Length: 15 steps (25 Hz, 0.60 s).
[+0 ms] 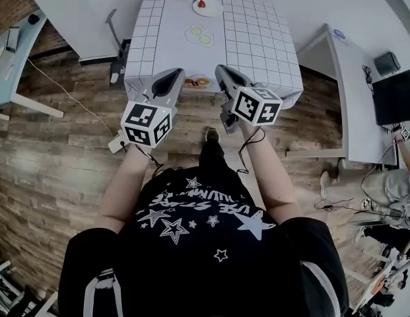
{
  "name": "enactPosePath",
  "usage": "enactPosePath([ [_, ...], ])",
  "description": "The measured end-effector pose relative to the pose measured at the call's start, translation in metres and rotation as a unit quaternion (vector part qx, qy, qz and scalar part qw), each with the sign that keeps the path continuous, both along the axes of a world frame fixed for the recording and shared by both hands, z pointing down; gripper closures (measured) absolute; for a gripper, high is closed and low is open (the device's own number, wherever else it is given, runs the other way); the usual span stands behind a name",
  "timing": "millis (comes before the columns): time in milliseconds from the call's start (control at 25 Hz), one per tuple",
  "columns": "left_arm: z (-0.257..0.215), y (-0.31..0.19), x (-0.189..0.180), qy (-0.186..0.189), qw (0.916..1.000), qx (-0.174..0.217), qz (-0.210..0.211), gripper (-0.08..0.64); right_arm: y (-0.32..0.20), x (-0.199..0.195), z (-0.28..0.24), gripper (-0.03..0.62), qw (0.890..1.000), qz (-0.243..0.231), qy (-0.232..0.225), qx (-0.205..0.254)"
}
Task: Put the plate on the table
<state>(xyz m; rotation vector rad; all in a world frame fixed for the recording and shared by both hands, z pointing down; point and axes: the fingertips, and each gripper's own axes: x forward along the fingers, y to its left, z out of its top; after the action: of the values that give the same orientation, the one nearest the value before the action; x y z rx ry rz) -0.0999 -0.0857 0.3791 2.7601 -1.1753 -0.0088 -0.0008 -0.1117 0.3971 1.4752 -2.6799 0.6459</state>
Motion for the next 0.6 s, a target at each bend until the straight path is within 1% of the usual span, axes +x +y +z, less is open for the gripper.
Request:
enactPosePath([
  [200, 0.005, 0.015, -0.011, 0.007, 0.9999, -0.006, 0.013, 0.551, 0.025, -0.009, 0.002, 0.578, 0.999, 0.012, 0.030, 0.004],
  [400, 0.004, 0.030, -0.008, 0.014, 0.9995, -0.009, 0.028, 0.551, 0.046, -0.002, -0.002, 0.580, 0.999, 0.039, 0.028, 0.006],
  [520, 0.005, 0.040, -0.004, 0.011, 0.9991, -0.008, 0.039, 0.551, 0.053, -0.004, -0.004, 0.578, 0.999, 0.039, 0.028, 0.007],
  [600, 0.004, 0.044, -0.004, 0.012, 0.9993, -0.006, 0.036, 0.551, 0.054, -0.007, -0.006, 0.580, 0.999, 0.034, 0.032, 0.009],
])
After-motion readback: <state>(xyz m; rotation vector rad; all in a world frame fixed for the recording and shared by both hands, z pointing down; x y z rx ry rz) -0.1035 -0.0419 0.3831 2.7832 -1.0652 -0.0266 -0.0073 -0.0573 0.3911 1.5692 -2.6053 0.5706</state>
